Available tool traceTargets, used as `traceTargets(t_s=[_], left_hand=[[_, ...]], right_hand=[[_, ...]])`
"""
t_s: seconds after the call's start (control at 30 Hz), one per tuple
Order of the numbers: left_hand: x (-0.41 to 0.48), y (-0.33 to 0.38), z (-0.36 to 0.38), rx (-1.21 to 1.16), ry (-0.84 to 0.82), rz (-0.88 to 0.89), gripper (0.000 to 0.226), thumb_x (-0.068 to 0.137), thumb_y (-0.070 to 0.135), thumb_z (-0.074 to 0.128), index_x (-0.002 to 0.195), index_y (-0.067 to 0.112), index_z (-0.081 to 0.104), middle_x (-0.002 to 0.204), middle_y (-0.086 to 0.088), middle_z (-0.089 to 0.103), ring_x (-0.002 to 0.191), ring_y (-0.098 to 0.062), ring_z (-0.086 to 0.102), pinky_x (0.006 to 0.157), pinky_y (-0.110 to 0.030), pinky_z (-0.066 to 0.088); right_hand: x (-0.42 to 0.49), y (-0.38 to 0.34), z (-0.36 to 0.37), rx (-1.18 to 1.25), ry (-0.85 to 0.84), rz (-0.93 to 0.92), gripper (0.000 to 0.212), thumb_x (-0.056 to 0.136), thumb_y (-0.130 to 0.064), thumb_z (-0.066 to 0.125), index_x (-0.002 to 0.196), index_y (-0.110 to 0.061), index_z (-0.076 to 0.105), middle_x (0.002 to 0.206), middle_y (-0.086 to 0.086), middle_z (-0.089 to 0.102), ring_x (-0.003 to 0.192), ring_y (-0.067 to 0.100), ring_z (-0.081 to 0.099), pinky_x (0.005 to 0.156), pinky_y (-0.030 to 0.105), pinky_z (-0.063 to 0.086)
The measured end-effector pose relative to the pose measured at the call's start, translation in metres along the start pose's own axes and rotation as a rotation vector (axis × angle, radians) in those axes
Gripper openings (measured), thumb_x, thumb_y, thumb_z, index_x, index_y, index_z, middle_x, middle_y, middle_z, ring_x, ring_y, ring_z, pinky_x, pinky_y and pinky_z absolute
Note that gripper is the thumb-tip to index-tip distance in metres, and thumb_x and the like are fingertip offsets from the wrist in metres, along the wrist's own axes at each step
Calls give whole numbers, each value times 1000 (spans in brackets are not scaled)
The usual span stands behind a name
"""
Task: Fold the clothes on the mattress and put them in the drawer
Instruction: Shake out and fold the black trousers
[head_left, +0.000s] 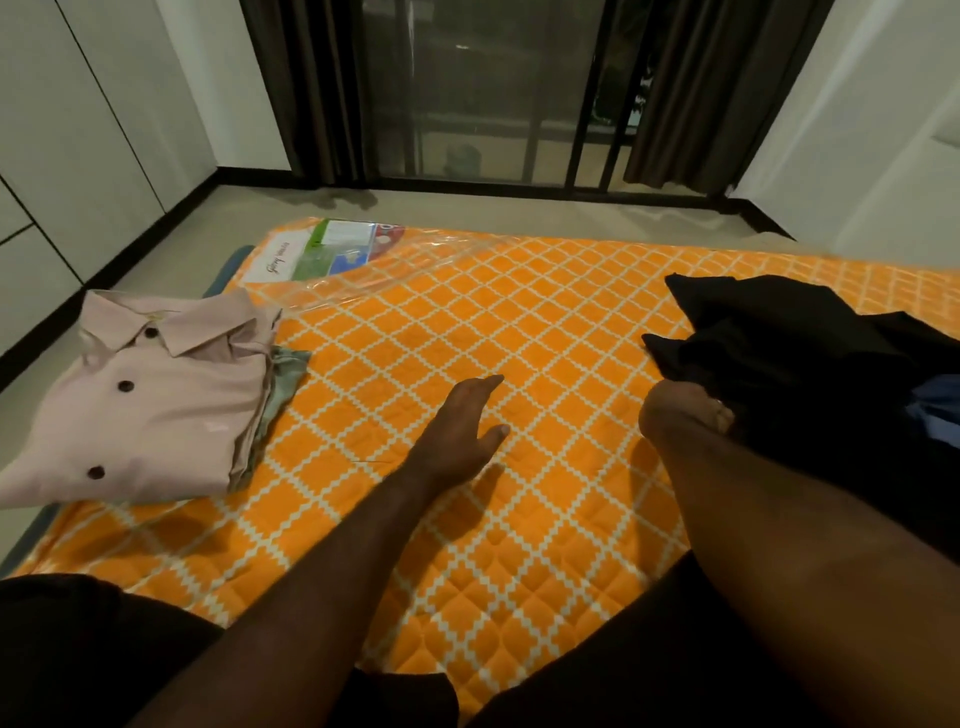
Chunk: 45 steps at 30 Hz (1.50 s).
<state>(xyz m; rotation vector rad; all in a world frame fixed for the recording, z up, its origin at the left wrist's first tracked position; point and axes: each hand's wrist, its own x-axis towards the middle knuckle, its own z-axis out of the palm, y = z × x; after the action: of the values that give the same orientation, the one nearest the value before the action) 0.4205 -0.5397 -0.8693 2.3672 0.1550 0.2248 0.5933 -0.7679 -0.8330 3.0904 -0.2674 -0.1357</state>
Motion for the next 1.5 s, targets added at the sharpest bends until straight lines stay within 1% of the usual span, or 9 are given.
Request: traceTargets(t_s=[0.2,0.4,0.67,0.87,0.97,1.03,1.17,1.33,1.5], left_hand=[[-3,21,2,-111,38,2,65,100,33,62,157,31,30,158,1,32,140,-19,40,102,-30,40],[-10,38,13,-177,0,-11,67,99,32,65,157,30,30,155,-1,35,136,-20,44,99,-26,40],[-5,34,24,-416,100,-134,126,61,59,90,160,31,17,156,-2,39,140,-20,45,105,-46,51],[-10,25,11,-387,355,-136,82,78,29,87,146,37,43,114,31,62,100,6,63,75,-10,51],[-10,22,3,-374,447,-198,46,84,30,76,127,31,60,99,26,65,91,-1,65,68,-6,44],[-7,21,-4,-373,550,-263,29,85,19,76,112,23,66,89,15,65,84,-12,63,61,-5,39],[1,10,-21,-319,730,-357,29,81,-1,67,102,19,68,88,5,66,86,-23,63,67,-25,41],[5,2,-39,-332,946,-438,40,81,-9,56,115,8,70,106,-13,71,99,-32,63,74,-26,37],[6,-26,-71,-635,1108,-671,40,93,0,53,128,13,66,121,-8,67,112,-30,62,84,-33,47]], right_hand=[[-13,-16,-15,119,80,-186,25,96,1,56,117,1,69,122,21,67,113,41,65,84,48,57],[-28,-48,-28,371,28,-367,7,89,-11,71,93,-5,70,92,12,67,90,33,69,67,39,59],[-80,-81,-47,711,-198,-812,10,81,-15,77,72,-17,73,78,3,74,75,15,69,66,32,56],[-99,-94,-50,963,-490,-970,13,88,-7,73,99,-13,76,94,7,77,88,21,74,78,35,61],[-90,-101,-57,882,-461,-952,36,92,-36,75,123,-21,66,105,2,75,90,19,73,71,28,58],[-76,-95,-56,733,-253,-907,44,95,-50,67,129,-22,61,112,1,72,94,19,69,71,28,53],[-41,-61,-36,339,44,-722,50,96,-53,58,134,-20,57,128,8,60,120,31,57,96,47,50],[-29,-45,-33,312,-177,-515,70,96,-70,46,157,-38,31,165,13,20,154,41,10,119,64,20],[-24,-42,-32,201,-256,-391,80,94,-67,53,161,-39,19,168,18,11,153,50,0,122,63,9]])
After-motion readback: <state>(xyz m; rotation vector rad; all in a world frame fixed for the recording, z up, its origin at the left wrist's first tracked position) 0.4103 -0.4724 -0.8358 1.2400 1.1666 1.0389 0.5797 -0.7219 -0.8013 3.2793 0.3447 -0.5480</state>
